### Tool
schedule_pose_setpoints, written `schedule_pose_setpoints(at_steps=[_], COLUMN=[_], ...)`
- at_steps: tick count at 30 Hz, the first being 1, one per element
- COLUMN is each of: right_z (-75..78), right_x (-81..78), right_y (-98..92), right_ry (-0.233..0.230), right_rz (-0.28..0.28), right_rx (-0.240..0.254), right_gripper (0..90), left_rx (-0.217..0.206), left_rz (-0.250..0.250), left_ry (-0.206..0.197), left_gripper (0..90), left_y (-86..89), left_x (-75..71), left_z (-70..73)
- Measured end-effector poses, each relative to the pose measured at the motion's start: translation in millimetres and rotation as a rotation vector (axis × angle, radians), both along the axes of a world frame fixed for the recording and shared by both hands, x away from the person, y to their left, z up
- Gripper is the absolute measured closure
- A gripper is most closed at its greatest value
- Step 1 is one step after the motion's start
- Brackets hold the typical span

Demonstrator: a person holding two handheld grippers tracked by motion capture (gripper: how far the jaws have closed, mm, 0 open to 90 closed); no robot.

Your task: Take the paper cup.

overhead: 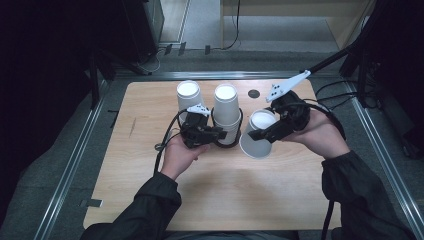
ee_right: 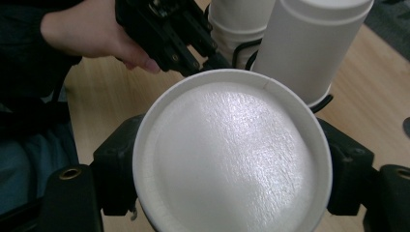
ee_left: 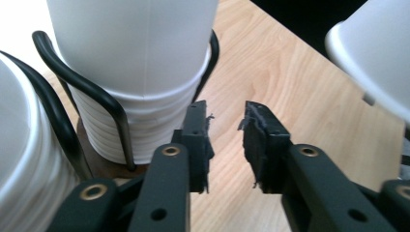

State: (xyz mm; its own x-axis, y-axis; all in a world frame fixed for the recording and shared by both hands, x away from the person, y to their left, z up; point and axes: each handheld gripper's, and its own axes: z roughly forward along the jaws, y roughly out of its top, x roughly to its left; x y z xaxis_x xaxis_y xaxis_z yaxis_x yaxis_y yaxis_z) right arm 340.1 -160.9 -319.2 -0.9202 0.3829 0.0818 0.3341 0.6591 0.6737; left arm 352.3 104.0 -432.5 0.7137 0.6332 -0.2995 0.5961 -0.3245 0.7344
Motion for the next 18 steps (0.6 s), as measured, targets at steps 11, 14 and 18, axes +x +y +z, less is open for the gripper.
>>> schedule_pose_setpoints(at_steps=[11, 14, 18], right_z=[-56.8, -69.5, -85.0], right_x=[-6.9, -8.3, -8.8], right_y=[-2.5, -1.8, -0.7], right_ry=[0.029, 0.024, 0.041], right_rz=[0.013, 0.023, 0.031], right_rx=[-0.014, -0.009, 0.0], right_gripper=[24.5, 24.5, 24.5], left_rx=[-0.02, -0.011, -0.013], left_rz=[-0.067, -0.082, -0.086], left_ry=[0.043, 0.031, 0.024], left_gripper=[53.3, 51.4, 50.7], left_y=[14.5, 18.3, 22.7], left_x=[-11.6, -14.8, -17.4], left_z=[-19.4, -25.3, -29.1])
